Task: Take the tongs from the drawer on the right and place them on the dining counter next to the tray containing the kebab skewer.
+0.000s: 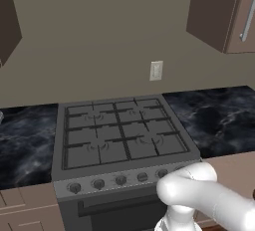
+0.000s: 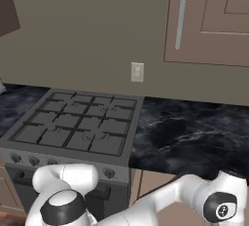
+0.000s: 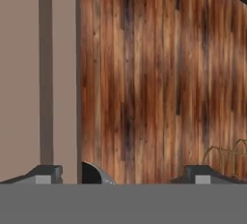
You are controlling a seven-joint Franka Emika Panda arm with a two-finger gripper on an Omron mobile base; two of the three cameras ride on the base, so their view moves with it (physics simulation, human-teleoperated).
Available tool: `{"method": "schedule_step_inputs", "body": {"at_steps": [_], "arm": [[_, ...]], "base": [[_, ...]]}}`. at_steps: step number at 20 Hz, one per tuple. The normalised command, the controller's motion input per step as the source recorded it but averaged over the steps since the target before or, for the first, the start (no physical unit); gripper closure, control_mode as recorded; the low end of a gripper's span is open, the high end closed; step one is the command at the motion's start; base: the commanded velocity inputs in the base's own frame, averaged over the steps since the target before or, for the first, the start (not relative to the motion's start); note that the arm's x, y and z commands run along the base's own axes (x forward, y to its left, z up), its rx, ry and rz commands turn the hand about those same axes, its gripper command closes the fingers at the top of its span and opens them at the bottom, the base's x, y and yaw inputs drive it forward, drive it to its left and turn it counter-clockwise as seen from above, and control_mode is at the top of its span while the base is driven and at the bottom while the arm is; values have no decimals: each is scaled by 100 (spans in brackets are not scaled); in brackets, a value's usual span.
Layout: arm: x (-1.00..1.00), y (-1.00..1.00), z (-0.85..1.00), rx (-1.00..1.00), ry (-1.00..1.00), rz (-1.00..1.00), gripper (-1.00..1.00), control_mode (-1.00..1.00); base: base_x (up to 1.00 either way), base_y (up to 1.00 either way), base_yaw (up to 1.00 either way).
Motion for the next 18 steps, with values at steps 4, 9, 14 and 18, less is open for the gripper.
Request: {"method": "schedule_step_inputs", "body": {"at_steps": [4,9,14,18], "arm": [[1,4,59,0,9,0,-100,-100],[17,15,29,0,2,3,-100,-100],[14,24,30,0,0,4,-100,-100],[0,25,38,0,0,0,-100,-100]], "base": [[0,0,0],[0,0,0],[0,0,0],[0,0,0]]}}
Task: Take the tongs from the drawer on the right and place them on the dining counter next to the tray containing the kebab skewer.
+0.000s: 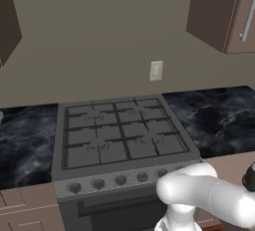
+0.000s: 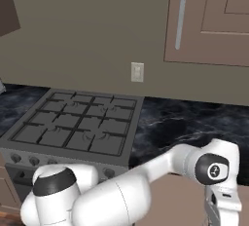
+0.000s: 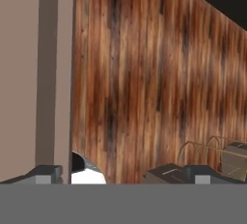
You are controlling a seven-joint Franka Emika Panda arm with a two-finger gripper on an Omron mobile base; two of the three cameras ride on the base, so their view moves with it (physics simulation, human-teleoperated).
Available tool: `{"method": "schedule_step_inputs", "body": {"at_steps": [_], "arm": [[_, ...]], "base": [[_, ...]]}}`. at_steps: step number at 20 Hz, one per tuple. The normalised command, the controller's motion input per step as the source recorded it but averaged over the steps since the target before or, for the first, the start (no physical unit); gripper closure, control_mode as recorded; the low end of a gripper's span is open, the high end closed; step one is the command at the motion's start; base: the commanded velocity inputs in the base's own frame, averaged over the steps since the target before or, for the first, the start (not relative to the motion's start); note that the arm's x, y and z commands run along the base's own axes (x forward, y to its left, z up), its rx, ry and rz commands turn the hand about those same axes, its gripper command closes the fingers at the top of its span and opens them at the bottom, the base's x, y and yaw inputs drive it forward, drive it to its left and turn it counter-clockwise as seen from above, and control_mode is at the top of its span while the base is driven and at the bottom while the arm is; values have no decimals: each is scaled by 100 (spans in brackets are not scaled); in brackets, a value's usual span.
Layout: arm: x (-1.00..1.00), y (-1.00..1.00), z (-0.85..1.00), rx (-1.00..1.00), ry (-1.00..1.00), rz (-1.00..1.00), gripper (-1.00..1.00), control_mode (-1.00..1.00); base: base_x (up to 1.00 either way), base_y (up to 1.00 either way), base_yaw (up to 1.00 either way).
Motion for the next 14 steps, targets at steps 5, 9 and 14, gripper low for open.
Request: {"method": "schedule_step_inputs", "body": {"at_steps": [5,9,14], "arm": [[4,26,23,0,-5,0,-100,-100],[13,30,12,0,-11,0,-100,-100],[9,31,21,0,-11,0,-100,-100]], "base": [[0,0,0],[0,0,0],[0,0,0]]}}
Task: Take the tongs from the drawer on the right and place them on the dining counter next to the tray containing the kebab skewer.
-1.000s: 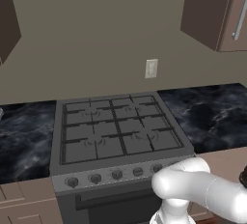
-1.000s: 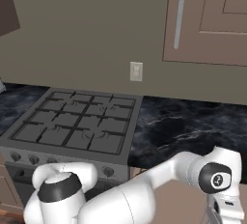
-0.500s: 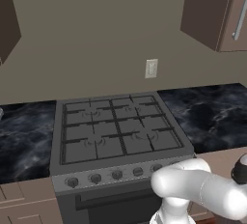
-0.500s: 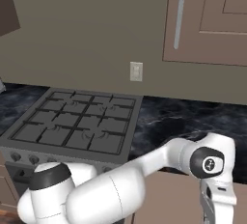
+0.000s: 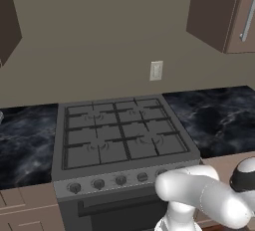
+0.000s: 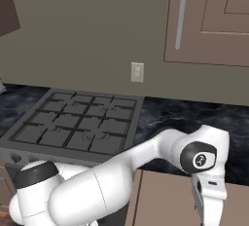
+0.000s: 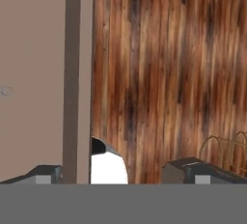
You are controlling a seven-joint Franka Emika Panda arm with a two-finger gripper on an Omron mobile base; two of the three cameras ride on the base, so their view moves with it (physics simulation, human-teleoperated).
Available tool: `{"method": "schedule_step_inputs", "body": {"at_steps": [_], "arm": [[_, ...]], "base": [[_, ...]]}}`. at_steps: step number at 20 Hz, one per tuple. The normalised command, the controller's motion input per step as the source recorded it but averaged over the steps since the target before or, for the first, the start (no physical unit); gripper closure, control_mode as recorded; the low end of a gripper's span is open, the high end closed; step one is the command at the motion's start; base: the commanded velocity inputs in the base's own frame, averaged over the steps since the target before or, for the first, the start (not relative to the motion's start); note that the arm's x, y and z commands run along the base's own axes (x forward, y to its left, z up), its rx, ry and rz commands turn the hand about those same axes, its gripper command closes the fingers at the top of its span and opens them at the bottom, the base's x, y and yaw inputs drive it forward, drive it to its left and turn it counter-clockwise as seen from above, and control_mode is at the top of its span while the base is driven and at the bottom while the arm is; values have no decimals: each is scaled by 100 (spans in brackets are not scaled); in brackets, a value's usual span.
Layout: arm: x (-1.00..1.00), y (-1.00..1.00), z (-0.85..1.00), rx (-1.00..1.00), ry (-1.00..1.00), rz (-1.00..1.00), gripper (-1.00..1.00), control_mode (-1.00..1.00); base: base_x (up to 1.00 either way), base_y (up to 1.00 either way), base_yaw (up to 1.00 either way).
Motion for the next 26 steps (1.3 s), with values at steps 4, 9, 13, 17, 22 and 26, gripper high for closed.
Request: {"method": "schedule_step_inputs", "body": {"at_steps": [4,9,13,17,22,26], "arm": [[12,33,13,0,-7,0,-100,-100],[18,36,0,0,-6,3,-100,-100],[16,36,0,0,-9,9,-100,-100],[13,29,0,0,-4,18,-100,-100],[2,4,-2,0,1,18,-100,-100],[1,0,-9,0,6,18,-100,-100]], "base": [[0,0,0],[0,0,0],[0,0,0],[0,0,0],[0,0,0],[0,0,0]]}}
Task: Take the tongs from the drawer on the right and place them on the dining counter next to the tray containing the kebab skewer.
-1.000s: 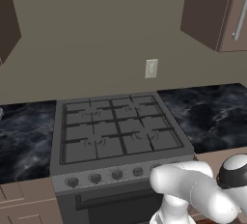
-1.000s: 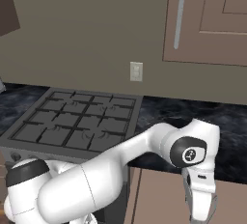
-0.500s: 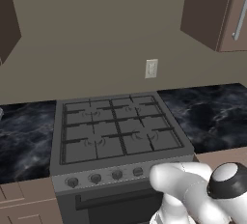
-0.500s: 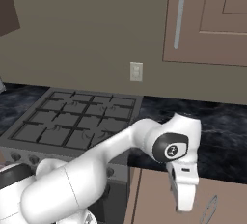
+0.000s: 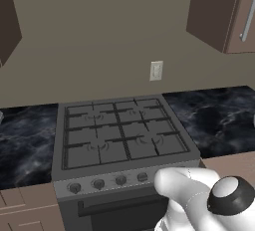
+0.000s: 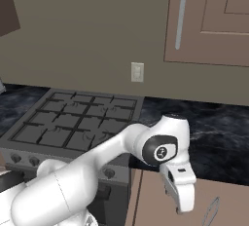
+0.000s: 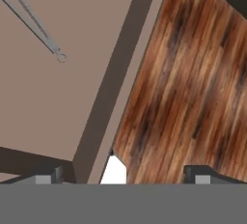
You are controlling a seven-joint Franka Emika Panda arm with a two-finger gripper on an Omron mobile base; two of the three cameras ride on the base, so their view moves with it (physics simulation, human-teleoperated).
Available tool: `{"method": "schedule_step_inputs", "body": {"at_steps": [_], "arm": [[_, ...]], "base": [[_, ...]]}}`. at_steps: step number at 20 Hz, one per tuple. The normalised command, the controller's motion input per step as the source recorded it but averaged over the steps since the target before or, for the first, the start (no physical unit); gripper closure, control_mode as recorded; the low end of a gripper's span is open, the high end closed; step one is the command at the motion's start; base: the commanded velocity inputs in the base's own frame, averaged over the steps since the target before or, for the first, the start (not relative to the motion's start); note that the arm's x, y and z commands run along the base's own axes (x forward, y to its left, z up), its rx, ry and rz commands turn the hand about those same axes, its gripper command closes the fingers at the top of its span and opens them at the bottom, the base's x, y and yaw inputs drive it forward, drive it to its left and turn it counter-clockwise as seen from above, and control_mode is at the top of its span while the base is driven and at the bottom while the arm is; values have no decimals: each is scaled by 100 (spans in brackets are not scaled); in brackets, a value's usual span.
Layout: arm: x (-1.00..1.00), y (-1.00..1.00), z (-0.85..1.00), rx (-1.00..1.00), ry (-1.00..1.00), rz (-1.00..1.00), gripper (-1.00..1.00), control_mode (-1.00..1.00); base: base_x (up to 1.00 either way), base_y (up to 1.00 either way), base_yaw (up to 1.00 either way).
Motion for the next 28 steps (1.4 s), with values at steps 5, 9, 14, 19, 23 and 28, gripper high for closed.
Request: {"method": "schedule_step_inputs", "body": {"at_steps": [5,9,14,19,23,28], "arm": [[1,0,-13,0,7,12,-100,-100],[0,0,-6,0,5,1,-100,-100],[3,0,-7,1,3,4,-100,-100],[0,0,-9,1,-7,15,-100,-100],[2,0,-13,0,-7,20,-100,-100],[11,0,-5,1,0,17,-100,-100]], "base": [[0,0,0],[0,0,0],[0,0,0],[0,0,0],[0,0,0],[0,0,0]]}}
